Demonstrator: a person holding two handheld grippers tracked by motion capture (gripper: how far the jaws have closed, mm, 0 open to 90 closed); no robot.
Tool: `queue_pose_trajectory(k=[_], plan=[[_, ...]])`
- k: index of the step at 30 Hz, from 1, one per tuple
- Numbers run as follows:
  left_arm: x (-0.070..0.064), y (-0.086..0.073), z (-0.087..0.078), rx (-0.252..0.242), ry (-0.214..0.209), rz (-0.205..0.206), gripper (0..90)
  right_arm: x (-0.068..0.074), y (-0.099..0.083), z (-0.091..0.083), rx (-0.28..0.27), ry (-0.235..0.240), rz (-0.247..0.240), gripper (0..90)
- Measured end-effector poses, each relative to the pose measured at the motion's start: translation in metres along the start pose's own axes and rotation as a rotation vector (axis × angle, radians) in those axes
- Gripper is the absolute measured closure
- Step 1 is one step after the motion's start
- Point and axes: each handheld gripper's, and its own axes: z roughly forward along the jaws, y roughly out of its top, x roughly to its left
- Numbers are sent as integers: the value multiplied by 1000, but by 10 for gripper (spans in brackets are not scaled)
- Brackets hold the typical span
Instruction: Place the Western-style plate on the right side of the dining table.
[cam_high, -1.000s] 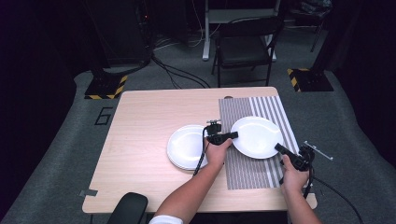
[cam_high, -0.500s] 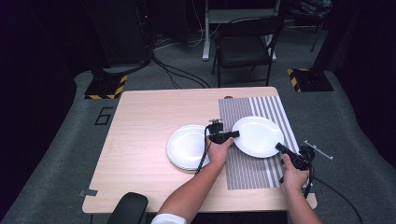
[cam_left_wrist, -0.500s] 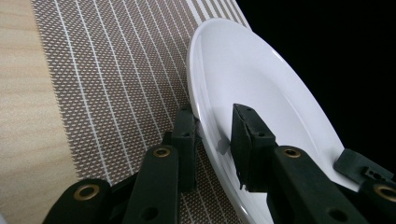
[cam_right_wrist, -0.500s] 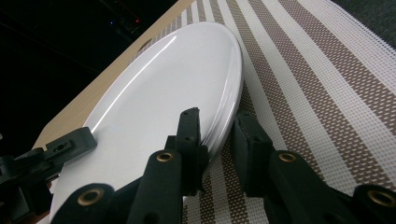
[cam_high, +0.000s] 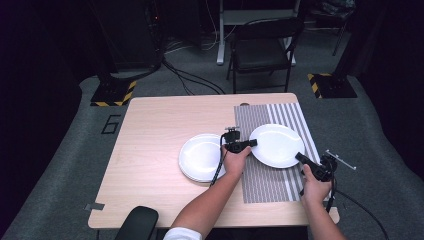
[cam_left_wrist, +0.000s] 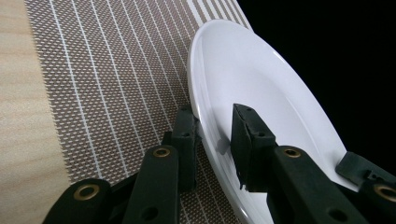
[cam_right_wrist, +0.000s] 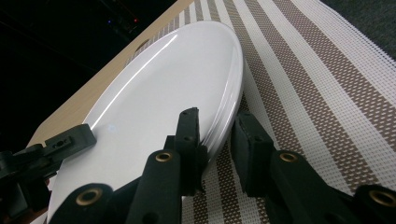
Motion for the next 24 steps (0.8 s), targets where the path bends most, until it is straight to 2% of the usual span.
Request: queue_pose_trajectory(k=[5,8,10,14,22,24], plan=[[1,-1,2,0,5,0,717,0,-1,2,2,-6,-4,723],[0,-2,5,1,12,-17,717,-2,-2,3,3,-13,-4,722],[1,-2,6,8,11,-6,717,-3,-2,3,8,-19,2,719],[1,-2,8,3,15,-22,717,-3,-2,4,10,-22,2,717],[5,-3,11,19,16,-11,715,-5,-3,6,20,-33,2,716],[5,-3,11,19,14,-23,716,-5,-3,7,21,-34,0,715]])
